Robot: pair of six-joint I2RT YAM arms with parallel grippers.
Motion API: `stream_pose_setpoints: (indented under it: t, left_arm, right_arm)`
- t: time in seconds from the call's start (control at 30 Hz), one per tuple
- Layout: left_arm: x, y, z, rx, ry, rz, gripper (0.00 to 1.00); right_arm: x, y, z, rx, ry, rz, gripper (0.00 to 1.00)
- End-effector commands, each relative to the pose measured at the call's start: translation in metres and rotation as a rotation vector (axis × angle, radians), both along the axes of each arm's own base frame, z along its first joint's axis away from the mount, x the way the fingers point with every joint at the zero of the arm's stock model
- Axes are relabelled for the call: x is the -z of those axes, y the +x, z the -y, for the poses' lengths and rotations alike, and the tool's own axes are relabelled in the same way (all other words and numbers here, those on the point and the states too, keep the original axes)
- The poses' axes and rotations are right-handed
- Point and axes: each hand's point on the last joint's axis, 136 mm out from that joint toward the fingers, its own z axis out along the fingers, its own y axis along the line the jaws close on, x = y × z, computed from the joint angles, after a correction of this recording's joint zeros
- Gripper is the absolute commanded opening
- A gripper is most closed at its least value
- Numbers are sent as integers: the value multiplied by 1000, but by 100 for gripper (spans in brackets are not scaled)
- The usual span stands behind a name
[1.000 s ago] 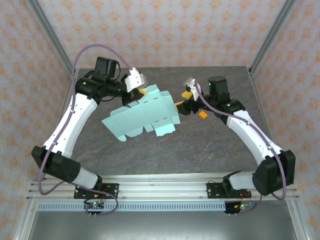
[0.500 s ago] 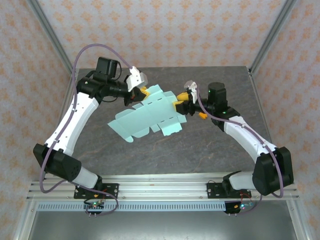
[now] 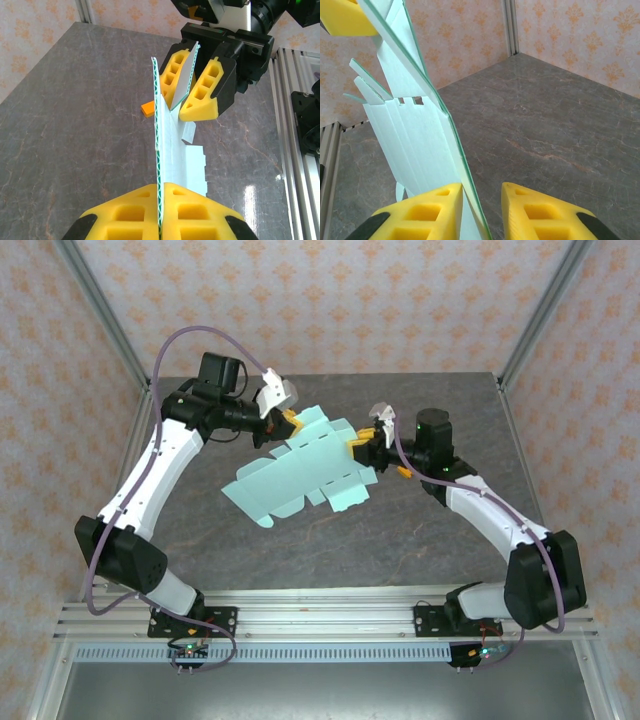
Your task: Fold the paper box
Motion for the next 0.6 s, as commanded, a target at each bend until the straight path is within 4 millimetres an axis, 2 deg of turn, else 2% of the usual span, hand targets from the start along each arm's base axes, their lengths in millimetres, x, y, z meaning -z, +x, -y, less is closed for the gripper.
stream_pose_setpoints:
  t: [0.0,0.2,0.43,0.5,0.57]
  left_arm:
    - [-22,4,1,9,-67,29,0]
    - [-20,8,-1,4,-79,11,0]
    - [-13,23,-6,-57,-70,-17,0]
    - [-7,29,-7,-88,-52,-34,5]
    - [4,35,-10,-119,-31,-66,16]
  right_arm:
    - [-3,1,-3,-12,16,36,26]
    - [7,5,-3,0,6,20,18]
    - [6,10,0,30,-2,6,2]
    - [5,14,2,62,-17,-21,0]
    - [9,20,7,113,-52,-89,0]
